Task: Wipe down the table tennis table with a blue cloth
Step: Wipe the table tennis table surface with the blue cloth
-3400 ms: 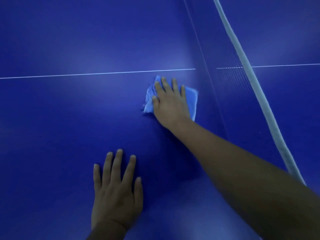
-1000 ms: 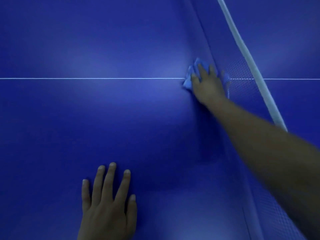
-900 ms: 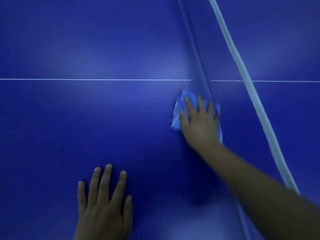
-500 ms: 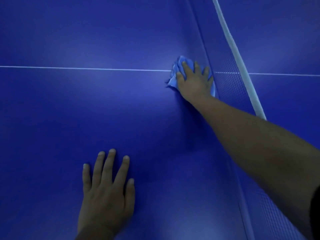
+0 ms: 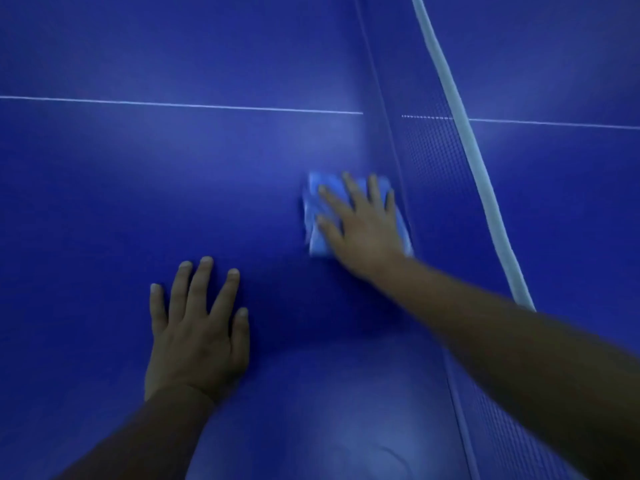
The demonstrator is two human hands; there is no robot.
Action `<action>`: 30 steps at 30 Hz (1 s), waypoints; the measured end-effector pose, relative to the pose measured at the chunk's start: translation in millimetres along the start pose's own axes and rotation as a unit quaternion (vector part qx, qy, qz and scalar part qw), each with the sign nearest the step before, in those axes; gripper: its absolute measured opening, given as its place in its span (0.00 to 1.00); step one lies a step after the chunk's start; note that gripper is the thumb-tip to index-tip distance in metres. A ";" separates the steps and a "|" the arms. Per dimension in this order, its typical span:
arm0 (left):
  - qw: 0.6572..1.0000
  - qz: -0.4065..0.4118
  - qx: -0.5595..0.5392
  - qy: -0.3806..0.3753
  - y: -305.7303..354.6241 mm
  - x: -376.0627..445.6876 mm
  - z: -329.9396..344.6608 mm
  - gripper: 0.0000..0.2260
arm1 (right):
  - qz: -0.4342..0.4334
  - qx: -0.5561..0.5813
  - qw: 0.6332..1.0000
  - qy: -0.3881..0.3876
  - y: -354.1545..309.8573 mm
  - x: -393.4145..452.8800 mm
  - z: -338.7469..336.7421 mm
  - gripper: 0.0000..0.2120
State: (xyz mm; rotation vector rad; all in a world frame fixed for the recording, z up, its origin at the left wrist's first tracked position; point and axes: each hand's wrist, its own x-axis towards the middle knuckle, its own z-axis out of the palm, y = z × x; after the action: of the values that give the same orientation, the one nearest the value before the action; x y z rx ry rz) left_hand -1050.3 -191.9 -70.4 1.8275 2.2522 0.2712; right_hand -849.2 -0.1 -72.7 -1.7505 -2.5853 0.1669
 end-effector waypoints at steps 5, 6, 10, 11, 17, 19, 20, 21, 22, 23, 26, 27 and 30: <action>1.000 -0.007 -0.006 -0.010 0.4 -0.5 -0.9 0.29 | 0.135 0.033 0.990 0.017 33.5 -13.5 -2.6 0.26; 1.000 -0.009 -0.008 -0.012 0.2 -0.9 -0.8 0.29 | 0.146 0.035 0.988 0.029 31.6 -56.8 -1.7 0.26; 1.000 -0.009 -0.007 -0.022 -0.4 -1.9 0.1 0.30 | 0.118 0.007 0.993 -0.016 -4.7 -240.7 4.1 0.27; 1.000 -0.011 -0.008 -0.022 -0.9 -1.8 0.0 0.30 | 0.106 0.011 0.994 -0.035 -7.8 -258.2 4.4 0.27; 1.000 -0.012 -0.021 -0.018 -2.2 -1.9 1.4 0.29 | 0.146 0.024 0.989 0.006 -2.2 -112.5 2.4 0.27; 0.999 -0.012 -0.030 -0.017 -2.0 -1.7 1.8 0.29 | 0.132 0.023 0.991 0.008 -7.8 -71.2 7.2 0.27; 0.999 -0.010 -0.032 -0.016 -2.2 -2.0 2.1 0.29 | 0.109 0.023 0.994 -0.002 -12.1 -66.9 8.2 0.27; 0.999 -0.008 -0.036 -0.014 -2.2 -2.2 2.1 0.29 | 0.076 0.018 0.997 -0.006 -17.2 -75.2 9.2 0.26; 0.999 -0.008 -0.039 -0.011 -2.9 -2.4 1.7 0.29 | 0.032 0.005 0.999 -0.002 -23.4 -96.6 10.7 0.26; 0.999 -0.007 -0.042 -0.008 -3.6 -2.9 1.6 0.29 | -0.020 -0.002 1.000 0.001 -29.1 -131.7 13.0 0.26; 0.998 0.001 -0.058 0.002 -6.3 -3.9 2.3 0.26 | -0.189 -0.005 0.982 -0.026 -38.1 -276.7 21.7 0.23; 0.998 0.003 -0.070 0.005 -7.7 -3.0 2.0 0.25 | -0.223 -0.007 0.974 -0.039 -32.5 -314.1 22.6 0.22; 0.992 0.014 -0.124 -0.002 -11.2 -2.4 -1.9 0.24 | -0.243 -0.036 0.968 -0.055 -8.3 -338.9 11.0 0.22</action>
State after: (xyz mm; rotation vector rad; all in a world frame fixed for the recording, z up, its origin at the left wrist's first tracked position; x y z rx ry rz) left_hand -1060.9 -196.6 -71.6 1.7278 2.0836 0.5273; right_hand -731.2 -318.1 -66.8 -1.0943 -3.0372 0.1628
